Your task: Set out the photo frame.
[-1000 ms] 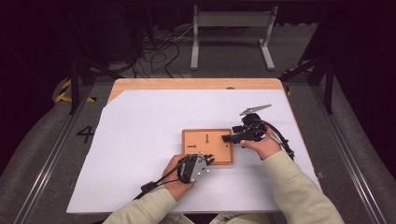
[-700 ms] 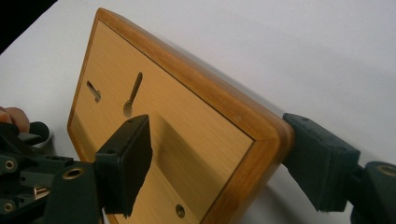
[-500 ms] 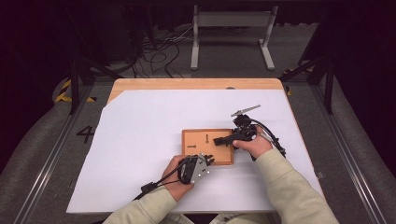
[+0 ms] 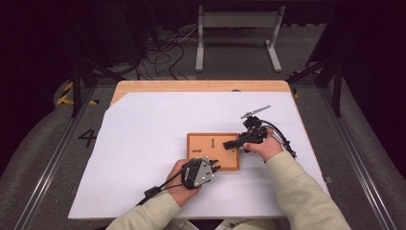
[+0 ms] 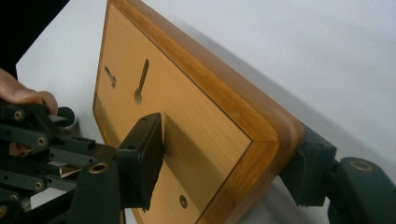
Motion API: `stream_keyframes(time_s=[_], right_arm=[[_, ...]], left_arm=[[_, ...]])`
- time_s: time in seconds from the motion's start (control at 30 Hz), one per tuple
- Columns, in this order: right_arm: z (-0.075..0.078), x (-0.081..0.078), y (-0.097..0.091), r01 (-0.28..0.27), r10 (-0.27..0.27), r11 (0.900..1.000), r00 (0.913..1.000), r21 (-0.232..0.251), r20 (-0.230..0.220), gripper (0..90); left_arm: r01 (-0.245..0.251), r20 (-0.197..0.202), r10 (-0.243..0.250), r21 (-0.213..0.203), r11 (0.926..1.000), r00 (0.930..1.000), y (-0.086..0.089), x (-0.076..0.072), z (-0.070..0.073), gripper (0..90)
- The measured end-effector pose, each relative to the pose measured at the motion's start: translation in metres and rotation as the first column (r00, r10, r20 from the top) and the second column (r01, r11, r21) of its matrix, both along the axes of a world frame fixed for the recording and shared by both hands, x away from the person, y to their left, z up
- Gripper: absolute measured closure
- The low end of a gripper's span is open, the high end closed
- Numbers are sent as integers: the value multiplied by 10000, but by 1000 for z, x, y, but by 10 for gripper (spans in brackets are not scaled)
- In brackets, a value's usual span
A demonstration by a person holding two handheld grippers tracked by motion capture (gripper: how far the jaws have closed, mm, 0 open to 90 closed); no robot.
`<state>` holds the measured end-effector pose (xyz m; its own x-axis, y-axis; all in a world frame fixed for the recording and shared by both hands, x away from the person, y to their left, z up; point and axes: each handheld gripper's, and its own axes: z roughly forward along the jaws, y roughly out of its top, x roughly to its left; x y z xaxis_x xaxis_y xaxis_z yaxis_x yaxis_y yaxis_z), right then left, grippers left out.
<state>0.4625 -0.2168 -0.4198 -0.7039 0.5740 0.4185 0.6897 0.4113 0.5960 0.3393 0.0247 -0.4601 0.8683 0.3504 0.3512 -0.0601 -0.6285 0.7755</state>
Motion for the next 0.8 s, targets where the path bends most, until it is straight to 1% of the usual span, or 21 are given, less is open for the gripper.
stream_keyframes(time_s=[0.03,0.07,0.1,0.13,0.17,0.2,0.23,0.27,0.3,0.33,0.37,0.4,0.47,0.5,0.53,0.6,0.63,0.7,0.77,0.8], right_arm=[[2,-2,0,-110,111,9999,9998,-82,154,392],[4,-3,-1,-192,195,9997,9995,-125,249,399],[6,-5,0,-260,268,9994,9990,-210,363,404],[7,-6,0,-296,307,9992,9986,-256,437,408],[9,-8,0,-346,365,9988,9978,-349,547,412],[10,-10,0,-394,420,9983,9970,-423,646,414],[11,-11,0,-401,434,9981,9967,-477,686,415],[12,-12,1,-418,457,9977,9962,-530,744,417],[13,-13,1,-432,478,9974,9957,-583,800,419],[15,-15,1,-467,524,9968,9948,-655,877,421],[16,-17,2,-493,567,9959,9934,-753,993,424],[16,-17,2,-493,567,9959,9934,-753,993,424],[20,-22,3,-537,655,9938,9902,-972,1232,430],[23,-26,4,-570,734,9916,9872,-1161,1418,434],[24,-28,5,-611,802,9900,9852,-1271,1513,437],[28,-34,6,-698,986,9852,9779,-1565,1844,441],[30,-38,6,-786,1129,9821,9733,-1714,2001,445],[32,-43,7,-867,1298,9780,9649,-1896,2281,456],[34,-49,6,-996,1492,9745,9567,-2009,2498,476],[35,-52,5,-1046,1568,9730,9536,-2056,2571,486]], left_arm=[[43,-197,-44,-46,10000,9998,1,-1,2,716],[139,-256,-143,-168,9998,9996,3,-2,6,679],[103,-271,-111,-303,9995,9996,5,-3,9,663],[142,-517,-181,-742,9971,9985,11,-4,17,655],[142,-517,-181,-742,9971,9985,11,-4,17,633],[111,-653,-183,-1089,9940,9977,17,-5,24,615],[43,-794,-167,-1529,9882,9967,27,-6,32,606],[43,-794,-167,-1529,9882,9967,27,-6,32,598],[-78,-848,-90,-1949,9808,9964,38,-7,40,585],[-198,-888,9,-2126,9769,9960,45,-7,44,575],[-198,-888,9,-2126,9769,9960,45,-7,44,571],[-233,-901,31,-2238,9743,9959,49,-6,46,571],[-609,-876,394,-2583,9641,9954,66,-3,52,576],[-705,-809,506,-2662,9613,9954,72,-1,54,577],[-929,-853,715,-2822,9549,9938,79,1,55,577],[-1385,-976,1134,-3105,9404,9887,96,5,58,578],[-1552,-955,1312,-3190,9350,9867,102,6,58,578],[-1909,-1013,1665,-3261,9259,9808,114,9,57,571],[-2226,-1071,1983,-3196,9210,9743,123,13,55,569],[-2432,-1142,2175,-3198,9157,9694,129,15,52,569]])
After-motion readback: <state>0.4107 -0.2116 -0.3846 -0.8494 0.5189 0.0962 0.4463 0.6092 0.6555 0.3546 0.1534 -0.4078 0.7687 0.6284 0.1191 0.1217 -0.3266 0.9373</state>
